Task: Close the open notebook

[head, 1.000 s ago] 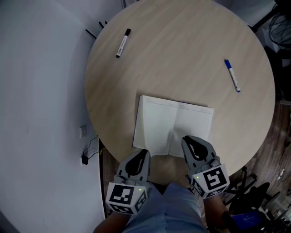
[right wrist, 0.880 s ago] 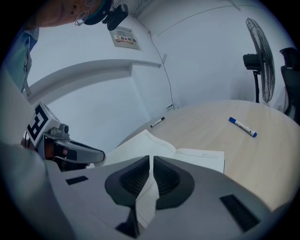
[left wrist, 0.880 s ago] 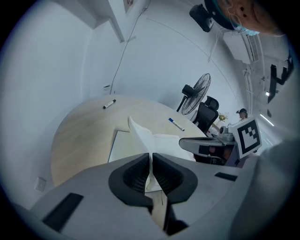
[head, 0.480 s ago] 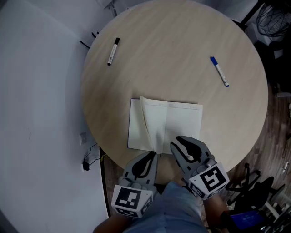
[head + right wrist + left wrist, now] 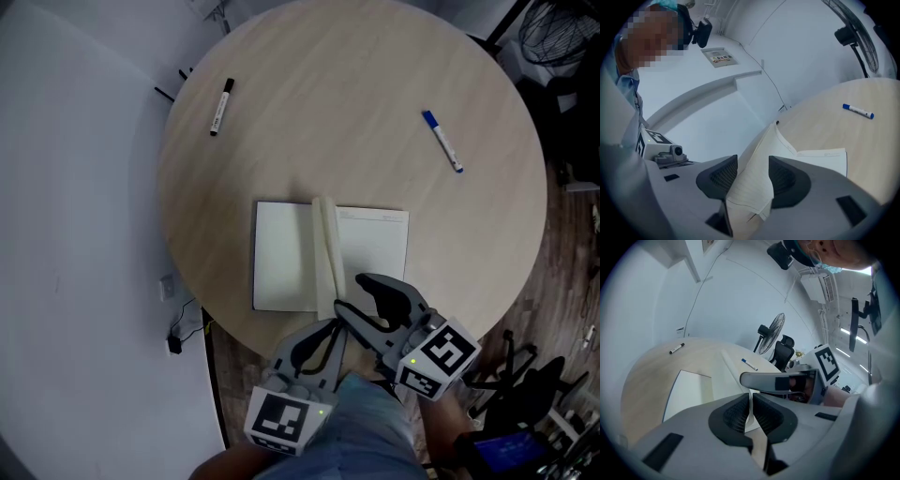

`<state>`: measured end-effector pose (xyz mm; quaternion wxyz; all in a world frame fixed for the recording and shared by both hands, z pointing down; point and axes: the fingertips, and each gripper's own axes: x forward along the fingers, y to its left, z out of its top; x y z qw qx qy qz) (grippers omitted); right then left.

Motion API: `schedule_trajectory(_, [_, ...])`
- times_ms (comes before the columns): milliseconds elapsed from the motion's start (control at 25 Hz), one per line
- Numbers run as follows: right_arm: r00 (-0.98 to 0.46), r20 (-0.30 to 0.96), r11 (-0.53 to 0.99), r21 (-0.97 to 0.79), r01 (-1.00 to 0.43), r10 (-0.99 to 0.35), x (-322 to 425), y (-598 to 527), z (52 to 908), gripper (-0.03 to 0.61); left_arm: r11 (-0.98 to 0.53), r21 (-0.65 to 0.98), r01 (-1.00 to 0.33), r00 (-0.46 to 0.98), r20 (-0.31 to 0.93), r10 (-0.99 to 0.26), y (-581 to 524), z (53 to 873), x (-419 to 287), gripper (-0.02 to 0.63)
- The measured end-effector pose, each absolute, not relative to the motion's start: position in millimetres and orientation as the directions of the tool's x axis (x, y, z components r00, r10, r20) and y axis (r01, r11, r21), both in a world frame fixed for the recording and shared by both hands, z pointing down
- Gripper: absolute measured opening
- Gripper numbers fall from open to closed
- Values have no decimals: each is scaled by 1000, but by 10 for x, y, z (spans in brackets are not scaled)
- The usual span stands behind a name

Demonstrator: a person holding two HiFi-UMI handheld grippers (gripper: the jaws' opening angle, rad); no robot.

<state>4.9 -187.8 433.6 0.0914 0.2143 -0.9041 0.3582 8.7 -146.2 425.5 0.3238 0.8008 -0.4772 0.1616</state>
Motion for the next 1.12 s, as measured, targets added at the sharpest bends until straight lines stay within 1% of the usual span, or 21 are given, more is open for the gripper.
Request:
schedule_trajectory(120, [-895,319,623,-643,-445,-310,86,-1894,4402,199,-353,380,-855,517,558,-649,-1452,4261,151,40])
schedule_trajectory(240, [-909,293,587,-695,-415,-295,112,-1892,4409,199,-381,408,-830,556,544,-629,-1443,4257,199,40])
schedule_trajectory(400, [-932,257,567,-742,-359,-255,139,-1853,4406,199,-473,402,-784,621,525,-582,-1382,4258,333,40])
schedule_trajectory(480, [-933,256,561,-747,-357,-253,182,-1850,4433,199,-494,389,-778,628,514,-584,-1366,4252,382,41])
schedule_trajectory(600, [-925,267,552,-745,-375,-269,281,-1860,4474,199,-467,418,-779,626,475,-619,-1372,4169,349,42])
schedule_trajectory(640, [-923,272,550,-743,-382,-273,313,-1865,4487,199,-447,434,-782,619,462,-635,-1382,4121,301,62])
schedule_trajectory(720, [-919,280,548,-740,-391,-277,368,-1869,4511,199,-400,468,-788,602,445,-663,-1393,4010,156,141])
schedule_trajectory(800, [-917,287,545,-738,-397,-278,414,-1860,4526,199,-360,491,-794,578,424,-697,-1407,3878,-50,153])
schedule_trajectory(880, [-916,289,543,-740,-397,-277,453,-1847,4524,199,-308,490,-815,525,401,-751,-1444,3754,-342,168])
schedule_trajectory(1040, [-919,283,547,-740,-391,-274,481,-1833,4495,199,-184,413,-892,369,431,-824,-1459,3809,-1105,252])
schedule_trajectory(1120, [-922,277,556,-737,-384,-270,480,-1831,4484,199,-192,431,-882,391,439,-809,-1461,3974,-1245,289])
